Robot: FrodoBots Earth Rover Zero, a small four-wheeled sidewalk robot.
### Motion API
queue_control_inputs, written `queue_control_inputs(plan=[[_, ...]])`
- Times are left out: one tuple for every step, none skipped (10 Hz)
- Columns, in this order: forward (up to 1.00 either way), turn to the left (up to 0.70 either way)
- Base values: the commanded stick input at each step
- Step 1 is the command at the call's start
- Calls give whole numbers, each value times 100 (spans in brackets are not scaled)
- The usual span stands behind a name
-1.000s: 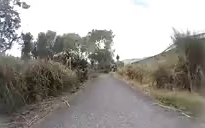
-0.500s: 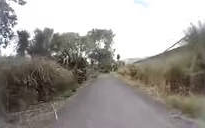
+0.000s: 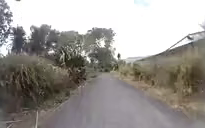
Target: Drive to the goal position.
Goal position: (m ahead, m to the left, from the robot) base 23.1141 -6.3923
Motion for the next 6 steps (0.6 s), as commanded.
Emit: queue_control_inputs(plan=[[100, 0], [100, 0], [100, 0], [100, 0], [100, 0], [100, 0]])
